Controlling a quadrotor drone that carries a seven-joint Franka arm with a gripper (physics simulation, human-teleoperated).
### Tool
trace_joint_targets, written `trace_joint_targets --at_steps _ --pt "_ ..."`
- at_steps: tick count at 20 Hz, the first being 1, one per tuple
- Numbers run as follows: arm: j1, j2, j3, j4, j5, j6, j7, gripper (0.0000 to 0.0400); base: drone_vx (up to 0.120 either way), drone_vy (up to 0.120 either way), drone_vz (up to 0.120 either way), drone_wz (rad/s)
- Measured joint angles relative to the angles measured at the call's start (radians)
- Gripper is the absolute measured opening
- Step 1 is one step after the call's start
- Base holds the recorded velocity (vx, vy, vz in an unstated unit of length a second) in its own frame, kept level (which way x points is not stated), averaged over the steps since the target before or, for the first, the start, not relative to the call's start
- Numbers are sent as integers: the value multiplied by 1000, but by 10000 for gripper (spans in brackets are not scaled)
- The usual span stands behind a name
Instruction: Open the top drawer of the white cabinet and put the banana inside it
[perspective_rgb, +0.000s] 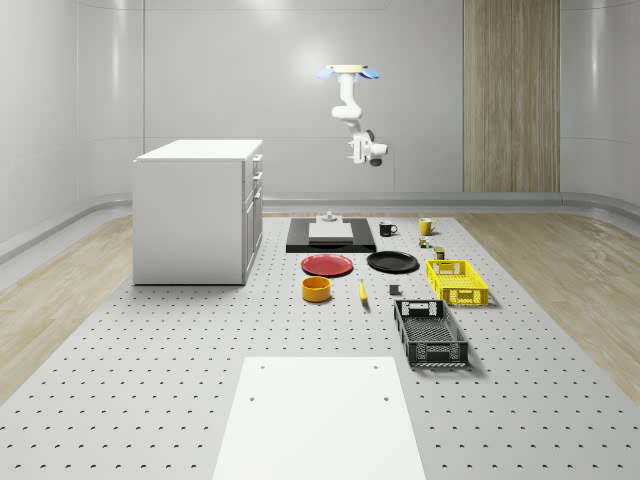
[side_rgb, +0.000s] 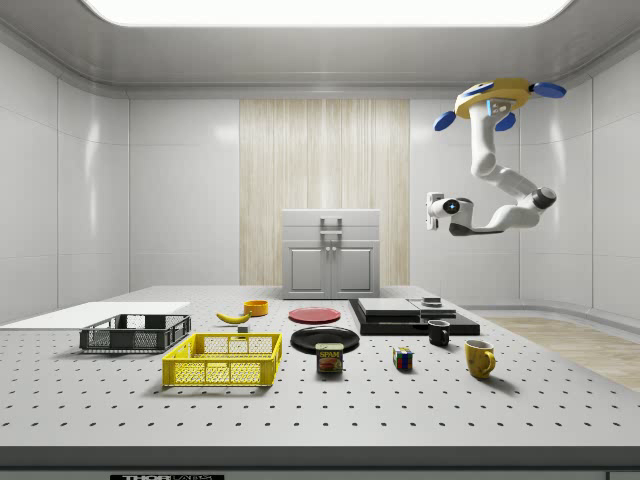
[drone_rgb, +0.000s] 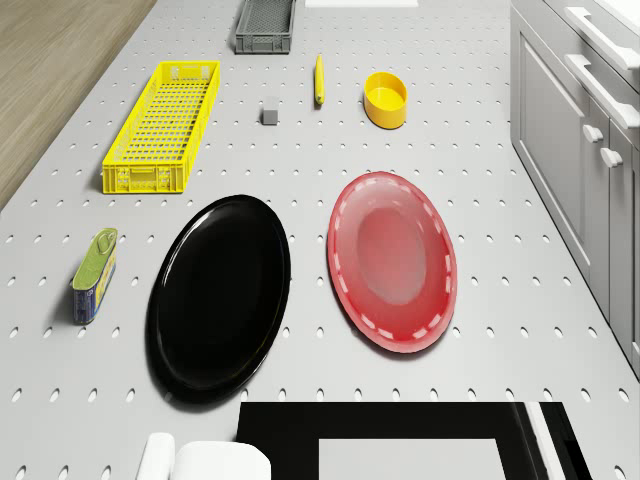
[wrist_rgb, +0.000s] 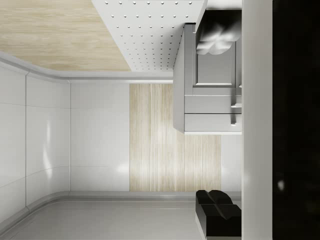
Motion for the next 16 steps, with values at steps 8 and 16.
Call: trace_joint_targets --at_steps 8,16 --pt "42 -36 -19 -5 -25 36 21 400 120 -120 0 0" --pt "79 -69 -34 -9 -50 69 41 400 120 -120 0 0"
